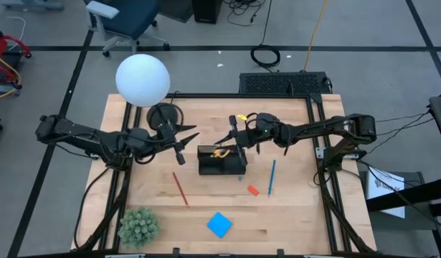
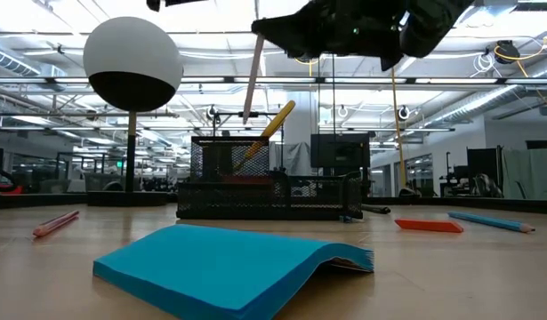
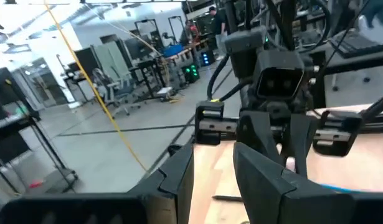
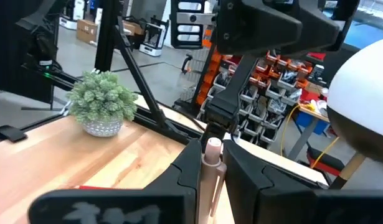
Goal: Pick and place office supplies into organizer
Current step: Put the light pink pen into the desk organizer
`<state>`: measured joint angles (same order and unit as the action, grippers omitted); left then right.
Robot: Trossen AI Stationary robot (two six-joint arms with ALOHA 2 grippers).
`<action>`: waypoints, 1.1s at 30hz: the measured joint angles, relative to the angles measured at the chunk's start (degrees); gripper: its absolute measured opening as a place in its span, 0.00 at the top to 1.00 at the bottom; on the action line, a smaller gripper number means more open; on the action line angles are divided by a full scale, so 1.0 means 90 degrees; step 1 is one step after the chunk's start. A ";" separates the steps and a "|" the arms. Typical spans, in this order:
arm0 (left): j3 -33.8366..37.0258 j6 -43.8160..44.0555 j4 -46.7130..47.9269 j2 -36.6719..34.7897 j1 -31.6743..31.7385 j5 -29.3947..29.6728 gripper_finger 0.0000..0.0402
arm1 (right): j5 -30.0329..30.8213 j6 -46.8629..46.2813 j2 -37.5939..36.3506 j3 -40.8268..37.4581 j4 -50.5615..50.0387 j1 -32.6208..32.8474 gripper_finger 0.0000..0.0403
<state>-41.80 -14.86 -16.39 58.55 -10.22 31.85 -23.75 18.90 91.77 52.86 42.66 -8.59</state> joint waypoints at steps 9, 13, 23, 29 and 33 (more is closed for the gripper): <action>0.0102 0.0210 0.0036 0.0011 0.0221 -0.0206 0.70 | -0.0005 -0.0119 0.0701 0.0000 0.0759 -0.0217 0.91; 0.0102 0.0219 0.0153 0.0011 0.0216 -0.0258 0.70 | -0.0005 -0.0222 0.0894 0.0000 0.0776 -0.0340 0.91; 0.0102 0.0234 0.0195 0.0014 0.0216 -0.0259 0.70 | -0.0005 -0.0579 0.1036 0.0000 0.0762 -0.0418 0.91; 0.0102 0.0234 0.0196 0.0014 0.0216 -0.0257 0.70 | -0.0003 -0.0819 0.1036 0.0000 0.0801 -0.0418 0.86; 0.0102 0.0234 0.0195 0.0014 0.0216 -0.0257 0.70 | -0.0005 -0.0860 0.1034 0.0000 0.0805 -0.0418 0.83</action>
<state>-40.88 -12.75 -14.63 58.67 -8.27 29.54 -23.79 11.16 101.08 52.86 49.90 -12.36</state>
